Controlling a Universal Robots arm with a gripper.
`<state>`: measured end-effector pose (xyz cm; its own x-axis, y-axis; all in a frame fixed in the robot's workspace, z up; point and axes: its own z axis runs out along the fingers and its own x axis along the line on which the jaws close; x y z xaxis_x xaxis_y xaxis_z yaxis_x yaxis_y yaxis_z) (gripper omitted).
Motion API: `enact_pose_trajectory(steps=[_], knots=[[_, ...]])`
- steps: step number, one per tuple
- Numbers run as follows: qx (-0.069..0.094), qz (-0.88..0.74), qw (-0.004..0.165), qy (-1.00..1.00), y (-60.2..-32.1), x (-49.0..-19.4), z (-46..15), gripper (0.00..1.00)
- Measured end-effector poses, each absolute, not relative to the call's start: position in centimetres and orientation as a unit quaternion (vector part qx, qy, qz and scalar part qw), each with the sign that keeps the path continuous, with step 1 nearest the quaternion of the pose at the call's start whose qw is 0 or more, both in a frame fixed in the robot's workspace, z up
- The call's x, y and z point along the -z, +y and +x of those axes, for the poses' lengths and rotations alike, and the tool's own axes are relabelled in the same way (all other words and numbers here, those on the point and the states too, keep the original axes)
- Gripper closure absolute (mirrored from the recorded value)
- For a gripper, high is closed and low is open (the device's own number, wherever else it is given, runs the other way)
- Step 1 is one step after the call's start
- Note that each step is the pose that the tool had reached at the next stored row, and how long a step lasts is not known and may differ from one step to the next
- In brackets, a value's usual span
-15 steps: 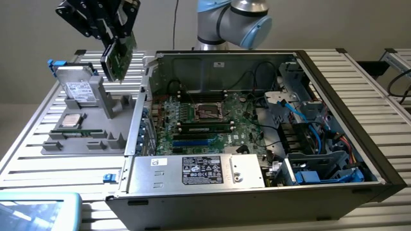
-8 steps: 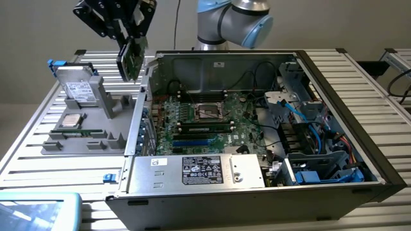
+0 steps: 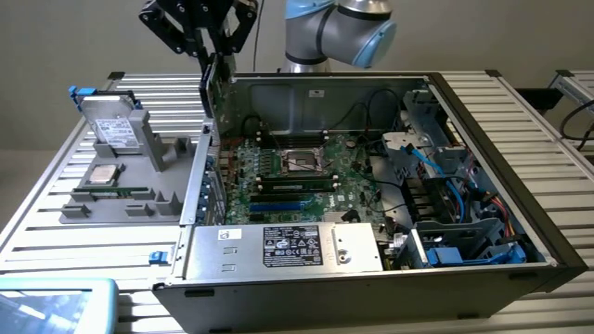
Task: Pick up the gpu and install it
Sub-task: 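Pick up the gpu and move the gpu toward the slot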
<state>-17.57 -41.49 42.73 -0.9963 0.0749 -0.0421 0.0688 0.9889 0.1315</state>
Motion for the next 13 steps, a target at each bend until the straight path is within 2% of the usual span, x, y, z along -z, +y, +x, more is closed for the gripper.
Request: enact_pose_trajectory(steps=[13], knots=[[-0.065,0.036,0.019,0.997,-41.8,-42.0,-11.9,0.71]])
